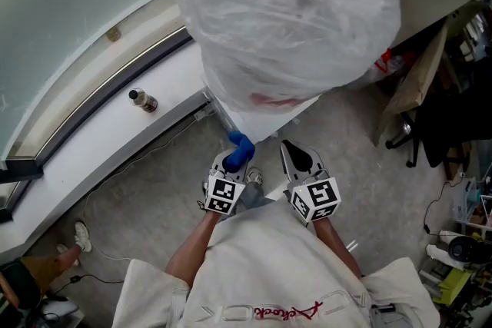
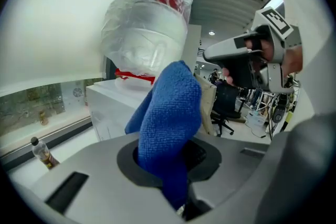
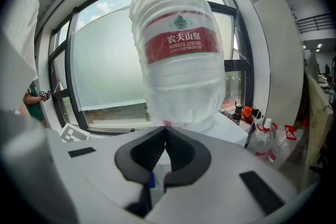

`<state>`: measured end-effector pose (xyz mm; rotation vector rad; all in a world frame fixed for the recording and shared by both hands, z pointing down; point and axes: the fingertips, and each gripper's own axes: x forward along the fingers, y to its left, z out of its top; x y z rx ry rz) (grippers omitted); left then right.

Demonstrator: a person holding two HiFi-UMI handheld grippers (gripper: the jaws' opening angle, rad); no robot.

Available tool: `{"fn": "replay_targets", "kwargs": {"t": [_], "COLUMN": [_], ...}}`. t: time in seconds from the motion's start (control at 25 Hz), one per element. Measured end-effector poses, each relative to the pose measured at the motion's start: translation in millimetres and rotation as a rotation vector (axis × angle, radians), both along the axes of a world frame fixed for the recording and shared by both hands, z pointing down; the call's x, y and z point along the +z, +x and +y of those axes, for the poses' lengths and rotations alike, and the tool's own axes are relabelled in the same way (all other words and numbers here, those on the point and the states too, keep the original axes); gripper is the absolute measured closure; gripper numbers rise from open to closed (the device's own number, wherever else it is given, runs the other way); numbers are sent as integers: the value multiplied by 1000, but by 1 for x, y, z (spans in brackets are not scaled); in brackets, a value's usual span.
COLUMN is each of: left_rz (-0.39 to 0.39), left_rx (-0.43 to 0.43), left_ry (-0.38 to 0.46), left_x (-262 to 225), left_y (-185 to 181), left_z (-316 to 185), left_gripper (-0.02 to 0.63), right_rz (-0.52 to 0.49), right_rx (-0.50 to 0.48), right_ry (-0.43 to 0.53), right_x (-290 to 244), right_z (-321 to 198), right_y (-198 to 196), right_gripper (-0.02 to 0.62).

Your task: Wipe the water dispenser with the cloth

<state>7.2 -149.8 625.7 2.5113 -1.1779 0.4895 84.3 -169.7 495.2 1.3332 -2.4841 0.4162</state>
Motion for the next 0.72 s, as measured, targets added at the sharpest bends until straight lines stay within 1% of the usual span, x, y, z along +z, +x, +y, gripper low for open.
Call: {"fn": "replay_targets", "kwargs": {"t": [0.16, 0.24, 0.32, 0.48, 0.6, 0.72], "left_rz": [0, -9, -28, -84, -119, -127], "left_rx": [5, -7, -24, -83, -162, -248], "left_ry": [-3, 12, 39, 68, 86, 113], "left_x": [2, 1, -2, 1, -1, -13], "left_y": [5, -1, -15, -62, -106, -145], "left_z": [8, 4, -4, -45, -93, -138], "left_gripper": [543, 543, 543, 543, 543, 543], "right_rz": [-4, -5, -3, 4, 7, 8], "right_rx": [-8, -9, -10, -6, 6, 22], "right_ry": [-3, -3, -2, 3, 3, -6], "right_x": [1, 0, 0, -1, -1, 1], "right_z": [0, -1, -2, -6, -9, -8], "right_y": [0, 1, 3, 5, 8, 10], "right_gripper": [581, 581, 581, 581, 581, 581]}}
